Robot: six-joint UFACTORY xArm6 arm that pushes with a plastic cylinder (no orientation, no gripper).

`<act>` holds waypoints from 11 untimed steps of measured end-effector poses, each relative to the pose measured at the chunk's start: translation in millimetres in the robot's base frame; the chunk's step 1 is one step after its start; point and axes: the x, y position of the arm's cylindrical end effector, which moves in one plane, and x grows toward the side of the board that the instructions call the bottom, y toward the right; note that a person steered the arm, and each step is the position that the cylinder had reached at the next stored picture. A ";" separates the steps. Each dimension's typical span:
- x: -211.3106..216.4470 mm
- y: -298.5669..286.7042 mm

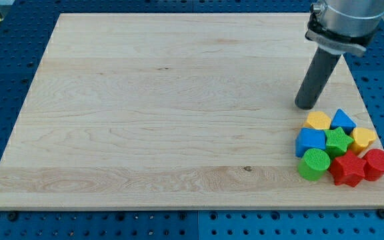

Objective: Slide the group of blocks towards left a bit

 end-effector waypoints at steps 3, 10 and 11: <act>3.0 150.7; 86.9 101.6; 91.5 150.0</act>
